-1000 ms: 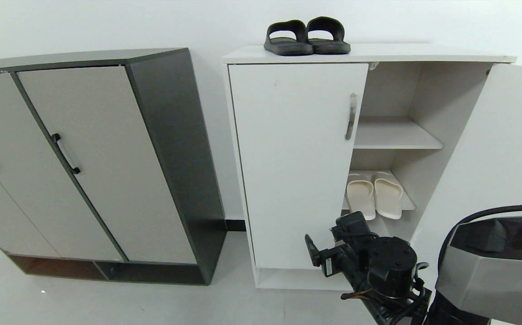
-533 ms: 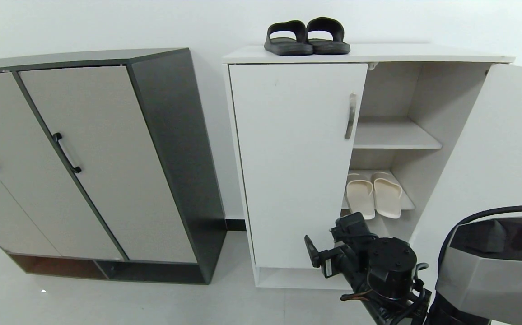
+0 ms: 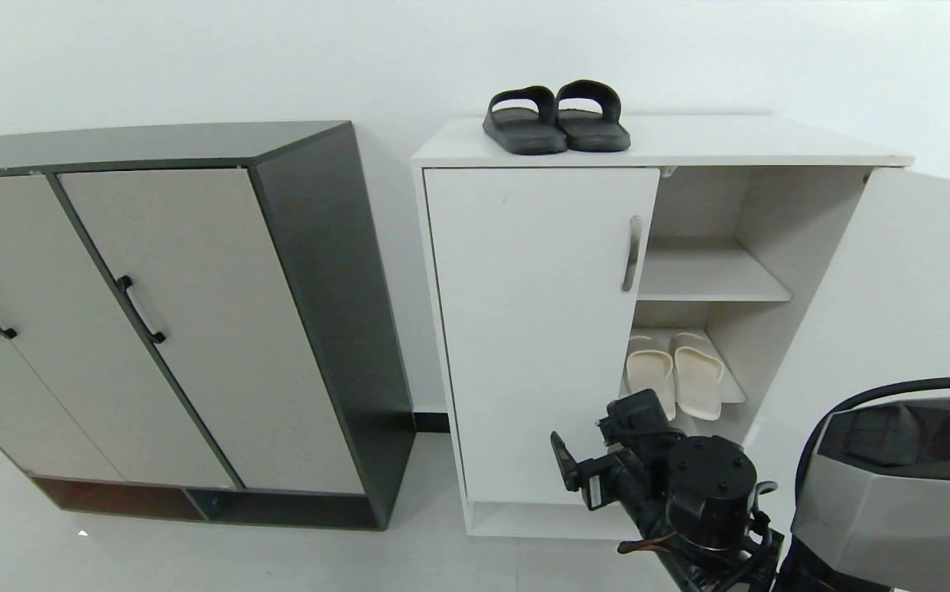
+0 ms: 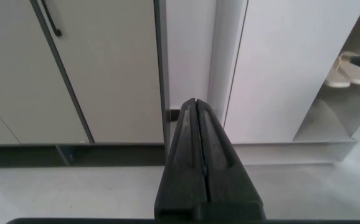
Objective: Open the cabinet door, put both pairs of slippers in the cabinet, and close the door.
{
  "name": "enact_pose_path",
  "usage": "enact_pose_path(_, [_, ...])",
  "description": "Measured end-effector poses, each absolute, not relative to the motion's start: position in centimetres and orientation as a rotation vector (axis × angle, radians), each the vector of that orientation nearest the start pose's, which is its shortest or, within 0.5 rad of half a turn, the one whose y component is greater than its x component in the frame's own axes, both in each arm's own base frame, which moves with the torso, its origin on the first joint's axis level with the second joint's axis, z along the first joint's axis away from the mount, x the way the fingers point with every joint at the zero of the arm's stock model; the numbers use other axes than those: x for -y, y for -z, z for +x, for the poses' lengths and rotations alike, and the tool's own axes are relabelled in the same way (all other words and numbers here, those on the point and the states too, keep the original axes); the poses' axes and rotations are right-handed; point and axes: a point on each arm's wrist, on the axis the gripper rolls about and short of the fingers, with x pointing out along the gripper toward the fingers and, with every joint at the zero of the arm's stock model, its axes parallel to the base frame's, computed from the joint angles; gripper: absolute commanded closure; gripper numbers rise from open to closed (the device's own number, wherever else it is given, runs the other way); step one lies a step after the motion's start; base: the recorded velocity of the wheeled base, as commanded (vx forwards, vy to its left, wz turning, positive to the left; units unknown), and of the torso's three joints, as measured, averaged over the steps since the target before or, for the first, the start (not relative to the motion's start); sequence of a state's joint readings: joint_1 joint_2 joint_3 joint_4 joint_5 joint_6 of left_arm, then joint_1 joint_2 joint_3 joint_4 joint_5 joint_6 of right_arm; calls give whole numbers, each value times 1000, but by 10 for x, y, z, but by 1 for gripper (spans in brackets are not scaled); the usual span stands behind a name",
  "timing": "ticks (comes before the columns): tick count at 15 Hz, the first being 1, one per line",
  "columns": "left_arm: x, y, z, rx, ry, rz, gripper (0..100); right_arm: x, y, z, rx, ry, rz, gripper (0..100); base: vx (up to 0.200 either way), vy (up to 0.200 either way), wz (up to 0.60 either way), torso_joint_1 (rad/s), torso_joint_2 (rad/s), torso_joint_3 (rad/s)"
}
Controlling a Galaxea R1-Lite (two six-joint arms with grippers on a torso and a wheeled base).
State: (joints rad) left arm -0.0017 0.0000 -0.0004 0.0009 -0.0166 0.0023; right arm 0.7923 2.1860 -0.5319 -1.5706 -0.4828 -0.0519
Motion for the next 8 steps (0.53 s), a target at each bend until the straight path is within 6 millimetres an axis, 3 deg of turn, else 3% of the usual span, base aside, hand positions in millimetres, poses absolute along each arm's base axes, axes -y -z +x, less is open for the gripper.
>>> enact_pose_path(8, [0,-75,-23,-2,19,2,100,-229,-57,243,-58,-306,-98,0,0,0,0,139,-473,-331])
